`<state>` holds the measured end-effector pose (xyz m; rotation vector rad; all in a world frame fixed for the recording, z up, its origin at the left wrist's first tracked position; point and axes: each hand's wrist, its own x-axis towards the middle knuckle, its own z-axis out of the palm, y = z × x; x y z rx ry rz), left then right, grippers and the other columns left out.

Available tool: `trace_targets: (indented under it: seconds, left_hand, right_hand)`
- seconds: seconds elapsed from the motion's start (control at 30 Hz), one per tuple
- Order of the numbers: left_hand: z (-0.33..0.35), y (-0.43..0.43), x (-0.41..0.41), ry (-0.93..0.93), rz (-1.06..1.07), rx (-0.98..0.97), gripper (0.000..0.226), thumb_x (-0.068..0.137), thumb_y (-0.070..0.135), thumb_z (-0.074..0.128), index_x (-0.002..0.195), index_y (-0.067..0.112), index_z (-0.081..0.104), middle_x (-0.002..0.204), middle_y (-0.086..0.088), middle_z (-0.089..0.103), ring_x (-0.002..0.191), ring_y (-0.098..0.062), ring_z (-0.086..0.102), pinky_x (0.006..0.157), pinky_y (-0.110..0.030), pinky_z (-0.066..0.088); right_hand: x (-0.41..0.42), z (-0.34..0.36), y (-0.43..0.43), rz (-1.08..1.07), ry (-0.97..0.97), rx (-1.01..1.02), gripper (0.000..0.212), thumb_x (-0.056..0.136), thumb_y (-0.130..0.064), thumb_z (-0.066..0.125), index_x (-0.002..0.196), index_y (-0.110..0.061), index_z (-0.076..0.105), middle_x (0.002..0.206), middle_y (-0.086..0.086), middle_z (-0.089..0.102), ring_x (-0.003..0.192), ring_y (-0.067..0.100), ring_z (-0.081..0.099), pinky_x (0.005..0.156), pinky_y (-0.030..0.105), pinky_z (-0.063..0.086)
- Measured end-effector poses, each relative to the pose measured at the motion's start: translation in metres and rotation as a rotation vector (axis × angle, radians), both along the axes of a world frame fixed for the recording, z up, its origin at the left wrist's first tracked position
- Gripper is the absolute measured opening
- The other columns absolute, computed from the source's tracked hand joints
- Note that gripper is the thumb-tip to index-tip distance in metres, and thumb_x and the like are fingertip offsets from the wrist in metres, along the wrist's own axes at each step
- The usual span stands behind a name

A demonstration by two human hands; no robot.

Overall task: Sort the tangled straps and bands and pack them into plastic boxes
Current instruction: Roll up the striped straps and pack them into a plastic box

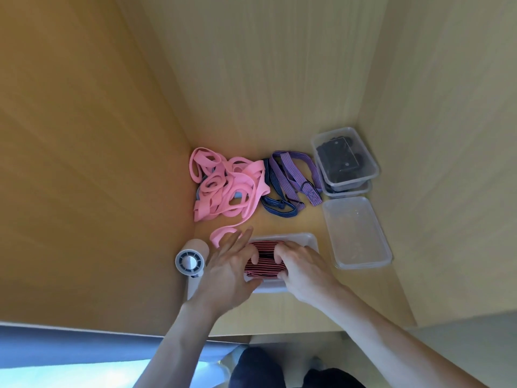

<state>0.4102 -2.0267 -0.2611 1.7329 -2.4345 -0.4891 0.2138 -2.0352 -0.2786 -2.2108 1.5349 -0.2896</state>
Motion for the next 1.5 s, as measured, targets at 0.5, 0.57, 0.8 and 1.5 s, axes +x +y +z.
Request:
trace_targets:
  seconds: [0.5, 0.57, 0.8, 1.5]
  left_hand:
    - [-0.018, -0.023, -0.012, -0.045, -0.036, -0.107, 0.035, 0.077, 0.027, 0.079, 0.102, 0.016, 0.056, 0.138, 0.0, 0.053, 0.121, -0.026, 0.047, 0.086, -0.032, 0.043]
    - [-0.018, -0.023, -0.012, -0.045, -0.028, -0.121, 0.035, 0.074, 0.025, 0.08, 0.099, 0.017, 0.057, 0.134, 0.001, 0.056, 0.117, -0.026, 0.05, 0.085, -0.032, 0.043]
    - [-0.015, -0.021, -0.013, -0.015, -0.026, -0.213, 0.041, 0.058, 0.02, 0.088, 0.081, 0.02, 0.054, 0.097, 0.005, 0.061, 0.084, -0.024, 0.055, 0.068, -0.026, 0.03]
    - [-0.007, -0.019, -0.004, 0.029, -0.021, -0.078, 0.034, 0.075, 0.036, 0.08, 0.089, 0.021, 0.053, 0.141, 0.006, 0.053, 0.129, -0.023, 0.046, 0.101, -0.024, 0.026]
  right_hand:
    - [0.003, -0.003, -0.009, 0.086, 0.124, -0.174, 0.041, 0.071, -0.036, 0.082, 0.097, -0.022, 0.055, 0.129, -0.002, 0.043, 0.122, 0.024, 0.041, 0.096, 0.036, 0.028]
    - [0.006, -0.005, -0.012, 0.099, 0.19, -0.233, 0.046, 0.065, -0.032, 0.086, 0.1, -0.017, 0.06, 0.139, 0.008, 0.045, 0.134, 0.033, 0.039, 0.108, 0.042, 0.024]
    - [0.005, 0.001, -0.03, 0.184, 0.199, -0.074, 0.043, 0.076, -0.04, 0.079, 0.105, -0.023, 0.052, 0.123, -0.004, 0.05, 0.117, 0.022, 0.048, 0.103, 0.037, 0.032]
    - [-0.013, 0.019, -0.088, -0.166, -0.166, 0.008, 0.015, 0.087, -0.031, 0.071, 0.096, -0.02, 0.066, 0.105, -0.003, 0.066, 0.108, 0.021, 0.06, 0.099, 0.038, 0.045]
